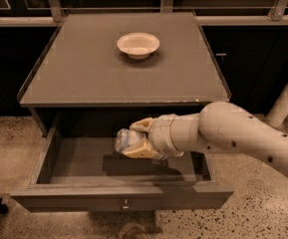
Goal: Pick blue plastic bottle from top drawer and place on counter
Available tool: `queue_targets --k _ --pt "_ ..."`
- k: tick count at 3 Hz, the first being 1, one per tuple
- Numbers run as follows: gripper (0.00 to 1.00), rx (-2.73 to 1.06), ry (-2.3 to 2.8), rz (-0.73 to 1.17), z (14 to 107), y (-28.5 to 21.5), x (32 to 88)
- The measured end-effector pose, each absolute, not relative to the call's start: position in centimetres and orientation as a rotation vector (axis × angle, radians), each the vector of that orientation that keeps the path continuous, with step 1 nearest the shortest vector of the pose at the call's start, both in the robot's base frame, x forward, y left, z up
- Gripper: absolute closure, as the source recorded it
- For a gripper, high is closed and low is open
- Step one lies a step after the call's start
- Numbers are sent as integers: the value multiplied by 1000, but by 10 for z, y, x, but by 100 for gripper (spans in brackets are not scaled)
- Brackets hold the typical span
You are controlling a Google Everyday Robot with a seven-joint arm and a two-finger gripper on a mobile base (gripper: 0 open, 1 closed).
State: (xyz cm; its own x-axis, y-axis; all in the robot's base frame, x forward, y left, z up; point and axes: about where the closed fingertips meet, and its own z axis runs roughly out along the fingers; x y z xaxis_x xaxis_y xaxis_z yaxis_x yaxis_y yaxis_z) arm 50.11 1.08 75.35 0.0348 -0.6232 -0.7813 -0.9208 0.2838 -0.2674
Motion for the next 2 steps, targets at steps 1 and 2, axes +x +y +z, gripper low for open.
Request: queue_targets --k 1,2 --pt "100 -1453 1616 358 803 8 502" --pt "100 -1493 1573 295 850 12 509"
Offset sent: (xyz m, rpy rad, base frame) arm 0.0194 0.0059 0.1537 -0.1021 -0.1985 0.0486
